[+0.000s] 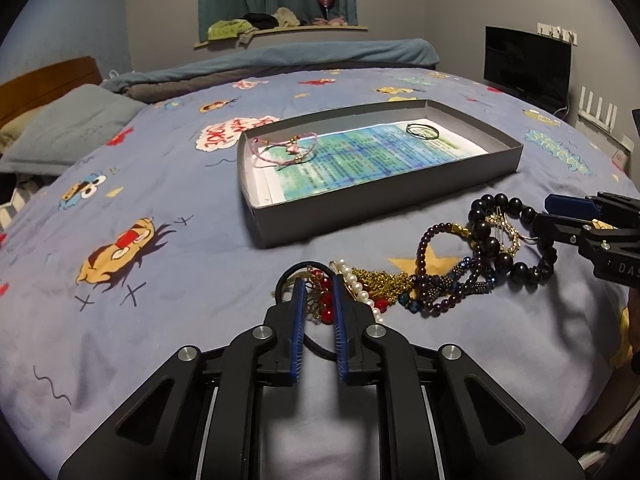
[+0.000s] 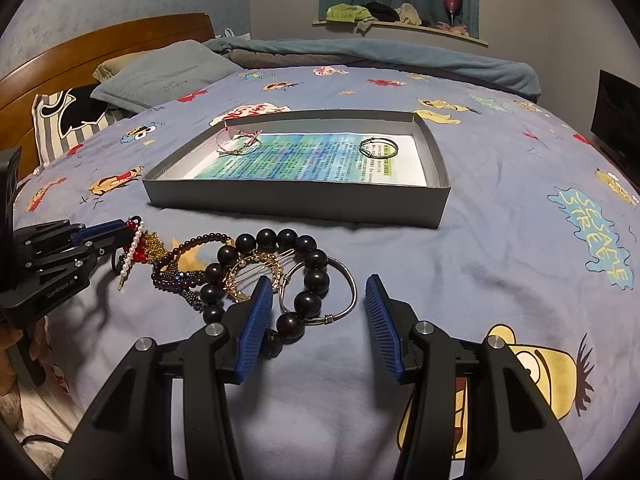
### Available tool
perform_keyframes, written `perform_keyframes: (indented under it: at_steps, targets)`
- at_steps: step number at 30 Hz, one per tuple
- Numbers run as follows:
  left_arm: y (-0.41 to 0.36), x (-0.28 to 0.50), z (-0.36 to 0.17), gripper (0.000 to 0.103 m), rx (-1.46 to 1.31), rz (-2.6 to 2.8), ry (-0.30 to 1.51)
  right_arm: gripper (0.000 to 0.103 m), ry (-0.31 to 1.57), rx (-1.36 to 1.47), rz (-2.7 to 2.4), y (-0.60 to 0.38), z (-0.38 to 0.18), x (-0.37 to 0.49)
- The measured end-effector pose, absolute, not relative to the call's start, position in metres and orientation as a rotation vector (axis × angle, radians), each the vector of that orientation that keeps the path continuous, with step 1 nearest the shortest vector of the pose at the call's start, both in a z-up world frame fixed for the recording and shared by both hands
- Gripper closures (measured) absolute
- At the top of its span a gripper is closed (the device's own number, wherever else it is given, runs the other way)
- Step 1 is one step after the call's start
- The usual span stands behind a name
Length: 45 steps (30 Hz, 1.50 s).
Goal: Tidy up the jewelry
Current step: 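Grasp the red beaded piece with the left tool while the right tool grasps the black bead bracelet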
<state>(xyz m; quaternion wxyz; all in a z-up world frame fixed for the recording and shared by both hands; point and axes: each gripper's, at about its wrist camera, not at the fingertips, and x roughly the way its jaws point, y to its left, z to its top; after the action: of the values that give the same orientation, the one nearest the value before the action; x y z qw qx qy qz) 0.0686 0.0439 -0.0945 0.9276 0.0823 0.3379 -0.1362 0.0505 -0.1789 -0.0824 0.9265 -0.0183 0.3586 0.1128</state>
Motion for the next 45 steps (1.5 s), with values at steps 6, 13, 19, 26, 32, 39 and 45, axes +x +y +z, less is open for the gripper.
perform_keyframes:
  at_steps: [6, 13, 19, 26, 32, 39, 45]
  targets:
    - [0.044, 0.062, -0.089, 0.092, 0.169, -0.3, 0.654, 0.071, 0.743, -0.026, 0.243, -0.178, -0.084, 0.053]
    - [0.039, 0.059, -0.088, 0.092, 0.191, -0.306, 0.637, 0.074, 0.789, 0.016, 0.244, -0.178, -0.092, 0.066]
    - [0.043, 0.056, -0.085, 0.092, 0.182, -0.309, 0.616, 0.089, 0.78, 0.049, 0.25, -0.182, -0.09, 0.069]
    - [0.05, 0.047, -0.073, 0.092, 0.149, -0.341, 0.567, 0.089, 0.646, 0.018, 0.26, -0.178, -0.067, 0.052]
    - [0.052, 0.044, -0.065, 0.092, 0.139, -0.358, 0.598, 0.089, 0.605, 0.003, 0.262, -0.178, -0.057, 0.048]
    - [0.055, 0.039, -0.065, 0.092, 0.137, -0.362, 0.614, 0.089, 0.593, 0.02, 0.264, -0.182, -0.053, 0.047]
    - [0.053, 0.038, -0.041, 0.092, 0.168, -0.353, 0.549, 0.089, 0.545, 0.008, 0.252, -0.181, -0.035, 0.046]
